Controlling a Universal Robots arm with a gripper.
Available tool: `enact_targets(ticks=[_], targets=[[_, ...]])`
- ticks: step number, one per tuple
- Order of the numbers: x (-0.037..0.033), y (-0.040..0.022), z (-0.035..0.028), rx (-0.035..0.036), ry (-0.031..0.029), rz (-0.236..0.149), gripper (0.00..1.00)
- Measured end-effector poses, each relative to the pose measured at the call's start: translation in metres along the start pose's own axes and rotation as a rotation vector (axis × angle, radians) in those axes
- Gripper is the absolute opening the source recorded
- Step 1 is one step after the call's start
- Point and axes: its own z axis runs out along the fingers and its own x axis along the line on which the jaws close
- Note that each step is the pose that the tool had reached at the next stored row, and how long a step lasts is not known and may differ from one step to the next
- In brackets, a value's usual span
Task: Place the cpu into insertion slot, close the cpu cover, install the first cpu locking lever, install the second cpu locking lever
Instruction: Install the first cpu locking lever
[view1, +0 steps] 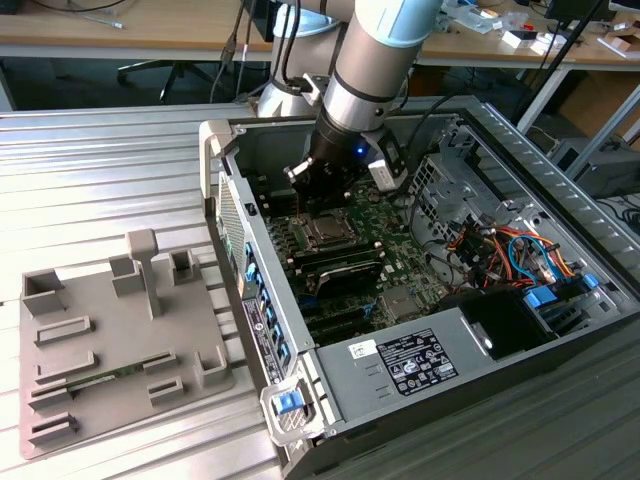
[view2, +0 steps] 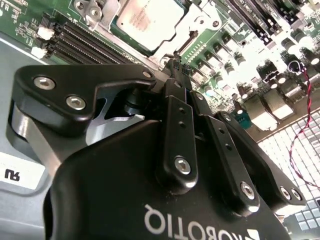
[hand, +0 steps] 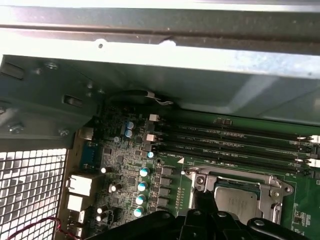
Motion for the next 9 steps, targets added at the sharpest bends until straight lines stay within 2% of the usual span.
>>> enact_targets(ticks=[9], targets=[[0.0189,0.0025,0.0009,0.0006,-0.0086,-0.001,0.11]])
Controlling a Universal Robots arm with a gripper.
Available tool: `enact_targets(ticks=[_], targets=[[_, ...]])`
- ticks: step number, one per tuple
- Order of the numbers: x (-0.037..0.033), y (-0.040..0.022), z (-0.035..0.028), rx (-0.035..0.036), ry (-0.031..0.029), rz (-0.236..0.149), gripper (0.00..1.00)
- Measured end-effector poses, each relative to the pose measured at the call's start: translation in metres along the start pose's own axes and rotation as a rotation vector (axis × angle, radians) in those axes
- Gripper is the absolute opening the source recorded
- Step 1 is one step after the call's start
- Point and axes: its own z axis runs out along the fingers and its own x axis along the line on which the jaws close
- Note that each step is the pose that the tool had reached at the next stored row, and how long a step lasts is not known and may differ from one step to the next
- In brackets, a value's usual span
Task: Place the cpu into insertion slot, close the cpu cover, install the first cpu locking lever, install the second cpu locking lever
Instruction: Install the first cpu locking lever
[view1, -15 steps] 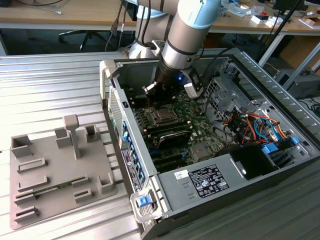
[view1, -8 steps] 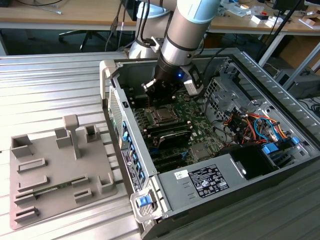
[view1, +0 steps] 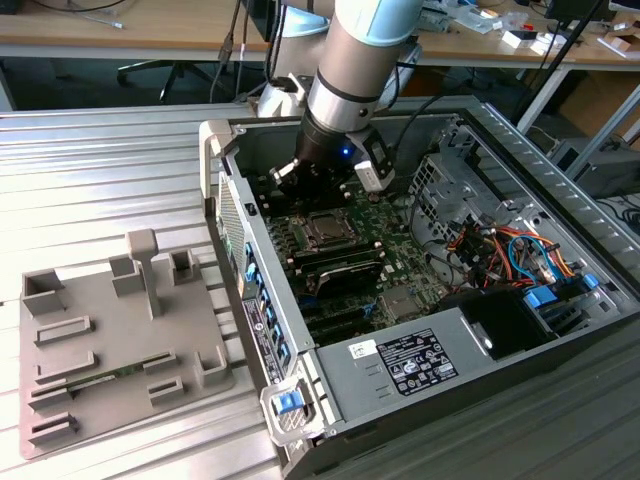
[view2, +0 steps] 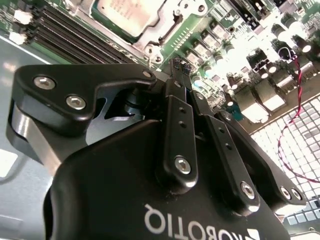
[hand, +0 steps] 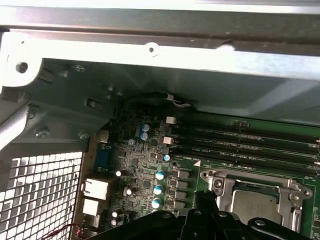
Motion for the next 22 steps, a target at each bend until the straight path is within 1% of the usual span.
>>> enact_targets(ticks=[3,5,7,14,16,18,22], targets=[[0.0055,0.0008,-0.0001,0.0005,-0.0030,0.000,0.11],[0.0059,0.0014,-0.0012,0.0004,-0.0034,0.000,0.11],[0.0059,0.0036,-0.0021,-0.0006,-0.0035,0.000,0.11],[0.0053,0.0098,-0.0018,-0.0018,-0.0033,-0.003,0.11],[0.0049,0.0099,-0.0018,-0.0038,-0.0034,-0.006,0.11],[0.0028,0.0098,-0.0018,-0.0095,-0.0039,-0.011,0.11],[-0.0011,0.0092,-0.0021,-0.0140,-0.0033,-0.016,0.11]])
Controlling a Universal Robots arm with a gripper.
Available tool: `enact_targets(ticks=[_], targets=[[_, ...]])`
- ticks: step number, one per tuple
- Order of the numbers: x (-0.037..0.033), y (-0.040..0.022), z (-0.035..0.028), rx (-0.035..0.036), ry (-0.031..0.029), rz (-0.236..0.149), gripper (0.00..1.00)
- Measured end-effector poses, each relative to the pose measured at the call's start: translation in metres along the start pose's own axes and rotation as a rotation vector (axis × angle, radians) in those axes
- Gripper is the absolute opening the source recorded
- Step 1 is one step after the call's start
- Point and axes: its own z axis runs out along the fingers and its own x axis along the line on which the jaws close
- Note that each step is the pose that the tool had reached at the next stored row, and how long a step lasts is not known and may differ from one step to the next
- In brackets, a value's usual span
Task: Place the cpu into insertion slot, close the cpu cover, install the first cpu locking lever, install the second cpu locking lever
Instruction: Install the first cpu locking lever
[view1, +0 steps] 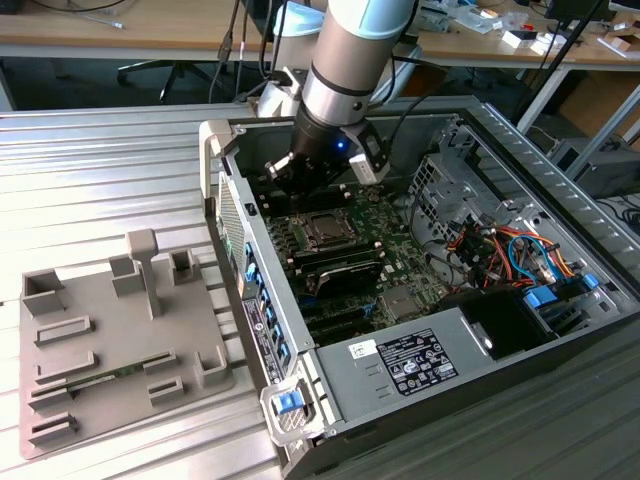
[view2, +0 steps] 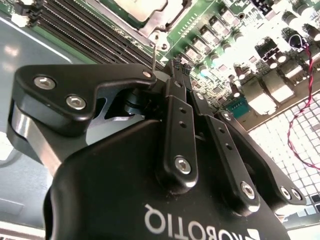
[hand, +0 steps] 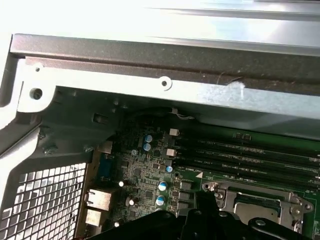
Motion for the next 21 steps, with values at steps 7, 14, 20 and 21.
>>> enact_targets(ticks=[7,14,20,21], targets=[[-0.0111,-0.0017,-0.0004,-0.0097,0.0022,-0.010,0.11],[-0.0119,-0.0012,0.0004,-0.0114,0.0020,-0.010,0.11],[-0.0127,0.0028,0.0062,-0.0116,0.0020,-0.011,0.11],[-0.0129,0.0034,0.0079,-0.0116,0.0020,-0.011,0.11]])
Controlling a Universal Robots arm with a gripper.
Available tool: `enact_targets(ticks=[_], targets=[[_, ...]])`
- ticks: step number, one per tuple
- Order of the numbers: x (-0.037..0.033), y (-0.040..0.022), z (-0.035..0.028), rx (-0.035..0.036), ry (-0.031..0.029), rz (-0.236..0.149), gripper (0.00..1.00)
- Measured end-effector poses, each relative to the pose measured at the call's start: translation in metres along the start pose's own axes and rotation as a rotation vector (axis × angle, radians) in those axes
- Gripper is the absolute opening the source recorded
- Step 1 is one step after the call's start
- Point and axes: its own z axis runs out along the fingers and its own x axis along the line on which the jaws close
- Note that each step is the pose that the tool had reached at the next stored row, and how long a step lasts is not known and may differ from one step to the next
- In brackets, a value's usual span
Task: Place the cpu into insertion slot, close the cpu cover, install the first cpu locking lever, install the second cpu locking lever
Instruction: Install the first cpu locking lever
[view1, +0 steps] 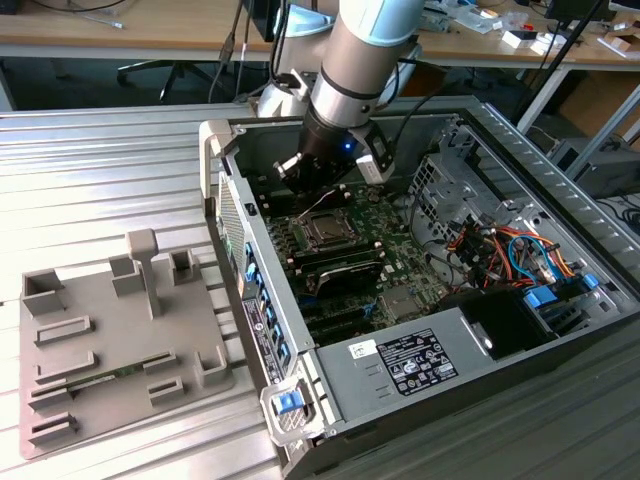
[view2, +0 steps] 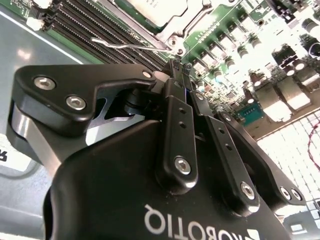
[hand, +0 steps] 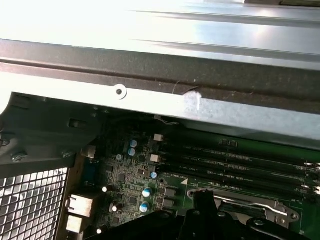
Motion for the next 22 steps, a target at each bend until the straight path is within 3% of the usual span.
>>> enact_targets(ticks=[8,22], targets=[[-0.0019,0.0044,0.0085,-0.0001,-0.0001,-0.001,0.11],[-0.0073,0.0046,0.0173,0.0002,0.0010,-0.009,0.11]])
